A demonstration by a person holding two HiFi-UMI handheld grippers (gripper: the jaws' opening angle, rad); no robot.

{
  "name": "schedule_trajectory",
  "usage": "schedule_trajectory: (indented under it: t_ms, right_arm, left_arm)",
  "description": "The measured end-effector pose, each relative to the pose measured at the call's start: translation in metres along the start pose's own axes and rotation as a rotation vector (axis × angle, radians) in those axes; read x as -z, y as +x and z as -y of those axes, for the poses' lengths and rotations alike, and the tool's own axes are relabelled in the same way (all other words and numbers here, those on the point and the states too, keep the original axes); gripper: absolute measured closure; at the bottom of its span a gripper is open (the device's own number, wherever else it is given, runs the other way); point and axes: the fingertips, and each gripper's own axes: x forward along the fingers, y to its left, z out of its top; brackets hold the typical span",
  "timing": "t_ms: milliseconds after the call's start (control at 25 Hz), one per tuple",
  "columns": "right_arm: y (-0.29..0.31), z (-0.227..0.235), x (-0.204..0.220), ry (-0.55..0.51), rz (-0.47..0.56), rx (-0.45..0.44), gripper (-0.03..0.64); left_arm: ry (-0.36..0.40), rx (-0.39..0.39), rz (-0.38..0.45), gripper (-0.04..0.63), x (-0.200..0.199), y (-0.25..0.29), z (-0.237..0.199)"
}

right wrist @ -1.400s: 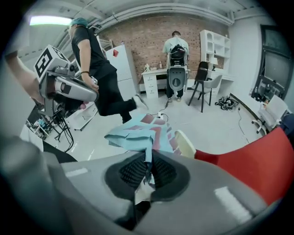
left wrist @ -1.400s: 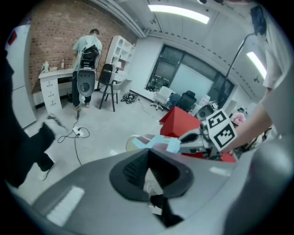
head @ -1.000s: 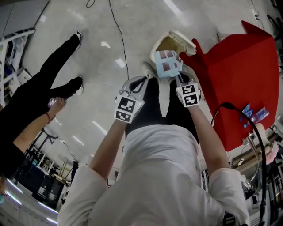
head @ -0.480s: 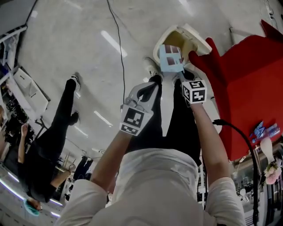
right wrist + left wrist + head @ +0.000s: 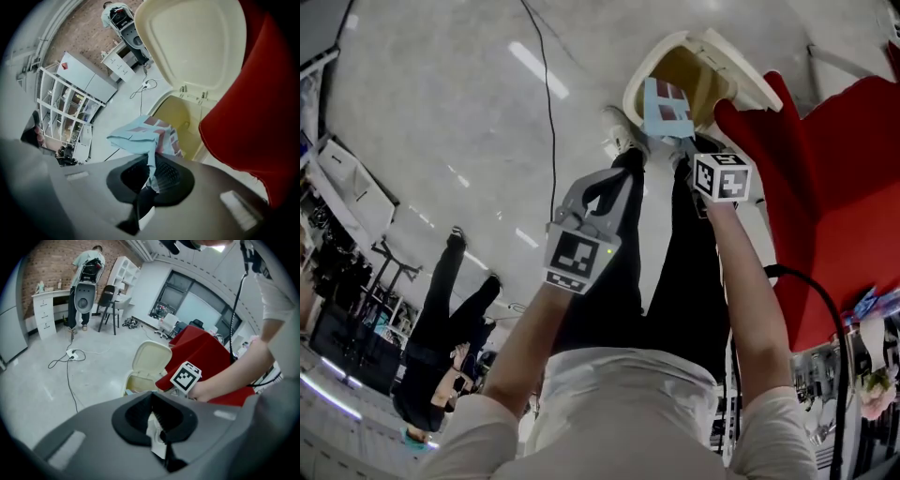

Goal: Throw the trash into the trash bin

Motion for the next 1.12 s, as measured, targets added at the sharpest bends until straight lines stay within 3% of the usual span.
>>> schedule_trajectory:
  t_ms: [80, 200, 360, 520, 720, 1120]
  right_arm:
    - [0.006, 0.005, 0.003, 0.011, -0.024, 0.006, 0.597]
    - [0.01, 0.005, 0.007, -0.007, -0.051, -0.004, 0.459]
    - [0.005, 0.0, 0.01, -0.039, -0.065, -0.01, 0.452]
    - [0.003, 0.007, 0.018, -0.051, -0.092, 0.029, 0.38]
    - [0.002, 0.019, 0.028, -0.035, -0.083, 0.061, 0.38]
    - [-0.019, 0.005, 0.029, -0.091, -0.058, 0.026, 0.382]
  left_arm:
    - [-0.003, 0.004, -0.005, 0.591, 0.003, 0.005, 0.0]
    - [-0.006, 0.012, -0.012, 0.591, 0.008, 0.008, 0.003]
    - [-0.01, 0.018, -0.019, 0.591, 0.011, 0.01, 0.007]
    - [-0.013, 0.019, -0.017, 0.591, 0.011, 0.014, 0.009]
    - [-0.019, 0.02, -0.02, 0.591, 0.018, 0.02, 0.014]
    - [-0.014, 0.011, -0.019, 0.591, 0.018, 0.019, 0.025]
